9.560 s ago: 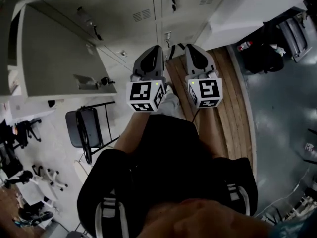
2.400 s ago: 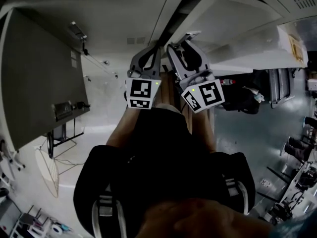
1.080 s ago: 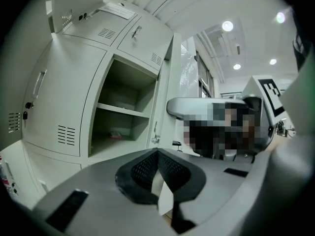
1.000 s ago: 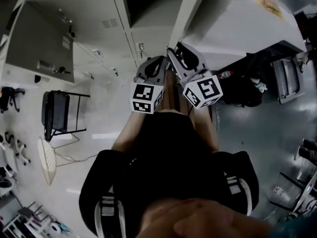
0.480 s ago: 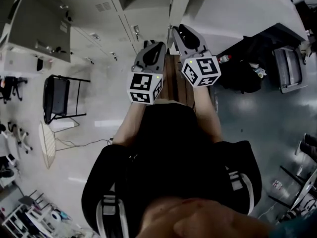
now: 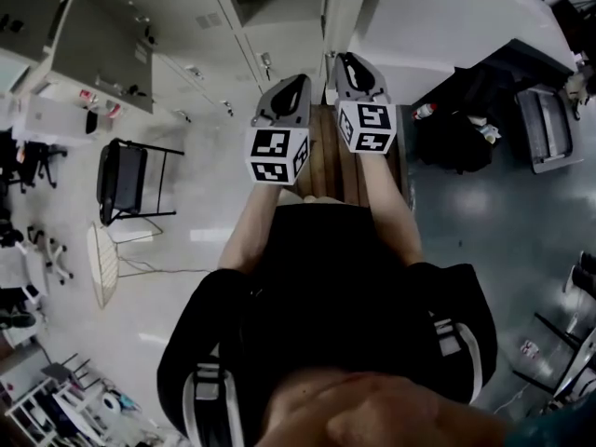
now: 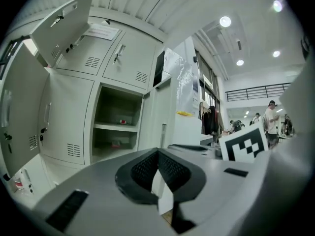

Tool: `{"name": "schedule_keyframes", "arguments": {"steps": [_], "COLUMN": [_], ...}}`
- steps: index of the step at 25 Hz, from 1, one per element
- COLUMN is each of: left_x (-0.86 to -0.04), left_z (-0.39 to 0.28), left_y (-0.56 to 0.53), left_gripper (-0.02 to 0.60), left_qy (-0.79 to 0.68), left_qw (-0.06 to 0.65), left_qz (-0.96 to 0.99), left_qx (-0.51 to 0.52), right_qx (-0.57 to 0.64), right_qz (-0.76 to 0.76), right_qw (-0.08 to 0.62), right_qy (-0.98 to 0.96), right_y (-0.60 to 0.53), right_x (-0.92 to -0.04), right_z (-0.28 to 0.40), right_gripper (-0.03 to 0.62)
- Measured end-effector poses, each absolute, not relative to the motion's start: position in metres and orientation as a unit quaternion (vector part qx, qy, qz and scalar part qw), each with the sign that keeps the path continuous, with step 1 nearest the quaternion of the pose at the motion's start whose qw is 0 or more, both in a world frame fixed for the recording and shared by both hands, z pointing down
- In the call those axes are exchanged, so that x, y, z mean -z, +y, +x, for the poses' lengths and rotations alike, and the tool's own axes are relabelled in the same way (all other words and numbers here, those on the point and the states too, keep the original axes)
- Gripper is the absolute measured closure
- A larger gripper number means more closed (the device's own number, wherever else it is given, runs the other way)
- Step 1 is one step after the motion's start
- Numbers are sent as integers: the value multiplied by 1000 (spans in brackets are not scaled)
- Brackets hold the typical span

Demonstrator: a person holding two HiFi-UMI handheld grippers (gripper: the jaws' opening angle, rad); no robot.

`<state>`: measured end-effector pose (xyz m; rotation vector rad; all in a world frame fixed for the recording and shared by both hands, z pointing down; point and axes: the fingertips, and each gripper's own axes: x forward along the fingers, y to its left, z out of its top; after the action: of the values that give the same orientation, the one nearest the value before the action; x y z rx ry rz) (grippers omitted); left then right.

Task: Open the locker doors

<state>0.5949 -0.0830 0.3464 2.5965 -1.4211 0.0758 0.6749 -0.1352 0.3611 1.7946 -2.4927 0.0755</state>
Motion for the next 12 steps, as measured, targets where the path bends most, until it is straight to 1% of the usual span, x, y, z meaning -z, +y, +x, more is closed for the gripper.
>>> {"name": "schedule_keyframes", "arguments": {"steps": [4,6,12], "left_x": [-341,-342,-344], "left_z": [585,580,566], "left_y": [-75,-71,-64], "left_gripper": [572,572,572], "left_qy": [-482,-485,-503], "left_qw": [88,88,103], "left_qz": [871,870,858], "left_qx": [-22,-18,5], "right_qx": [-28,-26,-6], "right_qz": [596,603,579], "right_qw": [40,40,38], "right_qy": [-801,-797,-815], "right_y": [-134,-132,-105], "right_x": [-363,-365,-359], "right_z": [682,683,665], "right_gripper": [529,549,557]}}
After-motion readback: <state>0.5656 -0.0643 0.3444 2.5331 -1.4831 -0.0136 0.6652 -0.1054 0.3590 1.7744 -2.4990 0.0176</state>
